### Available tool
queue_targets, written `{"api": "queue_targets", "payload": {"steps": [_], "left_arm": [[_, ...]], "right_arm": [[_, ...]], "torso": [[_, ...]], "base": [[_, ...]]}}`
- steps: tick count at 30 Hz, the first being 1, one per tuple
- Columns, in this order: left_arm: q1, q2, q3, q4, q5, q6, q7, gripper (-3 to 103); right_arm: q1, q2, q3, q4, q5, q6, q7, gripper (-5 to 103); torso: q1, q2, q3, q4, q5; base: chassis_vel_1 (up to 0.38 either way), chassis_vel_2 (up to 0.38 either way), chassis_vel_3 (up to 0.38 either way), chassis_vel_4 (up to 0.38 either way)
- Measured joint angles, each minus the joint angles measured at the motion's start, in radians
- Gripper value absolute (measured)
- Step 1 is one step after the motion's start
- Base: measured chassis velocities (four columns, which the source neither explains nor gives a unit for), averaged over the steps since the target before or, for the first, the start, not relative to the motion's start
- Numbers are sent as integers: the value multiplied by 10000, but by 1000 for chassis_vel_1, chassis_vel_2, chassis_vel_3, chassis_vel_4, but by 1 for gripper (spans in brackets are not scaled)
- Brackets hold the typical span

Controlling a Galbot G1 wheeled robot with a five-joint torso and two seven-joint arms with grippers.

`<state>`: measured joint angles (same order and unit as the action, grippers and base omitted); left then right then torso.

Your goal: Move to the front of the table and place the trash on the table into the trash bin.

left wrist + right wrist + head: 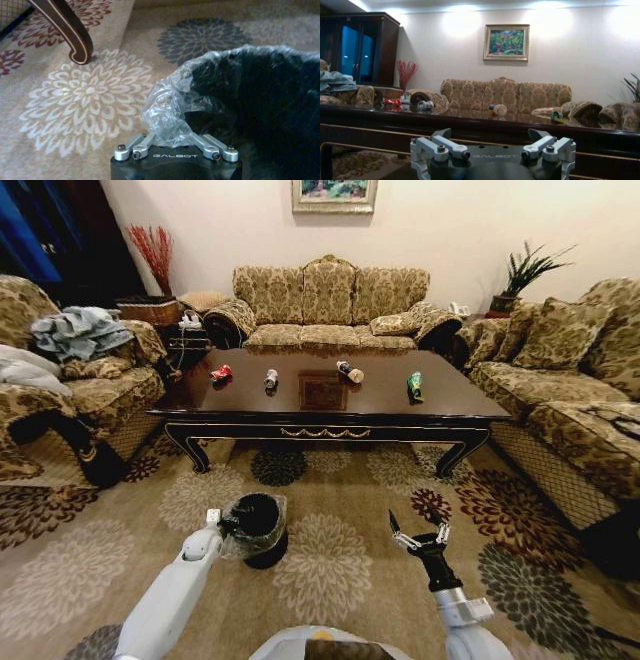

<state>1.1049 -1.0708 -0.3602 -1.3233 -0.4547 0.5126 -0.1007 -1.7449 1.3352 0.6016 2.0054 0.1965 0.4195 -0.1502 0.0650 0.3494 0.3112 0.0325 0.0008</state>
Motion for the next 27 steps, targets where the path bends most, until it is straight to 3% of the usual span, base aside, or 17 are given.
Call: {"api": "queue_targets", "payload": {"steps": [3,16,24,27], "left_arm": [[333,469,111,-352,19,309,214,6],[886,1058,151,-940,-13,630,626,6],[1070,1101,101,-1005,259,87,722,6],[1268,1069,-53,-1050,684,-529,779,6]], "right_arm": [[11,46,-16,-45,14,2,3,100],[15,152,-64,-160,26,133,-6,100],[42,140,-55,-151,42,162,-2,100],[47,146,-49,-147,50,171,-2,100]], "torso": [[0,0,0,-2,-12],[0,0,3,1,-11],[0,-1,3,1,-13],[1,-1,4,1,-16]], "base": [[0,0,0,0],[0,0,0,0],[0,0,0,0],[0,0,0,0]]}}
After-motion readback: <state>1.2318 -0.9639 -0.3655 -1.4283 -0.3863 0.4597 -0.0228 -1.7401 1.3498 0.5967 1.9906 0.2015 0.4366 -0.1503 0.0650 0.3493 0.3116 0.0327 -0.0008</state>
